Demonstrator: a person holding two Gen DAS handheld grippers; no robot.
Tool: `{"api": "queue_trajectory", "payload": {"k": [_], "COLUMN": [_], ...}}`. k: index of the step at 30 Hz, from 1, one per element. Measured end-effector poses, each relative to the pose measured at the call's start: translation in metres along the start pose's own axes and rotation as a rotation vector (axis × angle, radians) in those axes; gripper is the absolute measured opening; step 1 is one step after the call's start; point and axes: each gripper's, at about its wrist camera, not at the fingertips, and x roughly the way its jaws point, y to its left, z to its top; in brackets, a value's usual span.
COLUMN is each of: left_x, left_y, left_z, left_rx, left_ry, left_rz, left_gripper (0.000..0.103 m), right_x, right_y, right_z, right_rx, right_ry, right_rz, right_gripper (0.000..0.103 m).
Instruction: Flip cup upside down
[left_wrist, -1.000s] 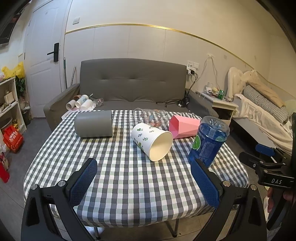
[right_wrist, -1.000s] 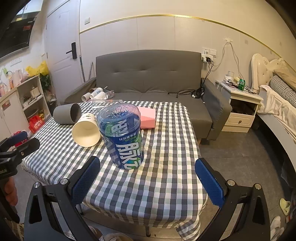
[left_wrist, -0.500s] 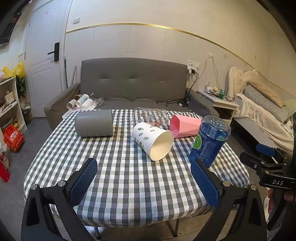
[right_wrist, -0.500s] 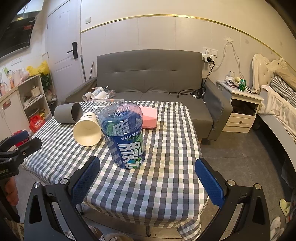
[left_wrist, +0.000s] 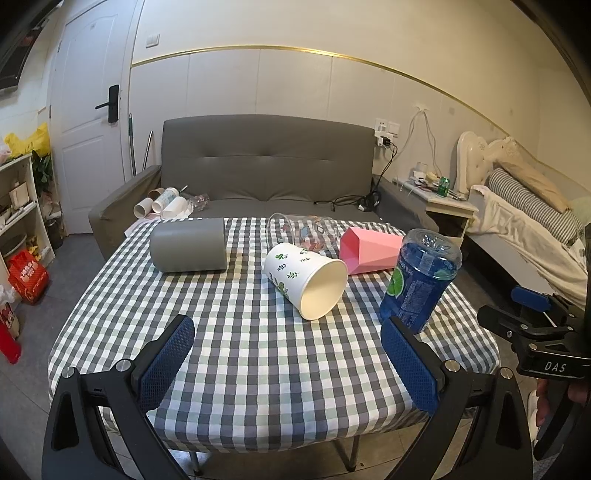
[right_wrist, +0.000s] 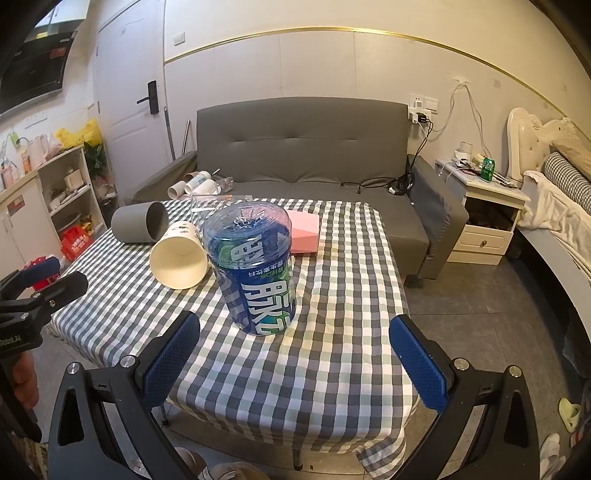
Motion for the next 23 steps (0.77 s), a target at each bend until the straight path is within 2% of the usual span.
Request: {"api": "queue_trajectory", "payload": {"k": [23], "left_x": [0.0012], "left_y": [0.0032], "left_z": [-0.0002], "left_rx": [-0.003], "left_ry": [0.001], "left_rz": [0.006], "left_gripper": [0.103], "right_x": [0.0029], "right_y": [0.0018], "right_z": [-0.0067], "right_rx": [-0.002], "right_ry": [0.013], "right_rz": [-0.002], "right_gripper": [0.103]}}
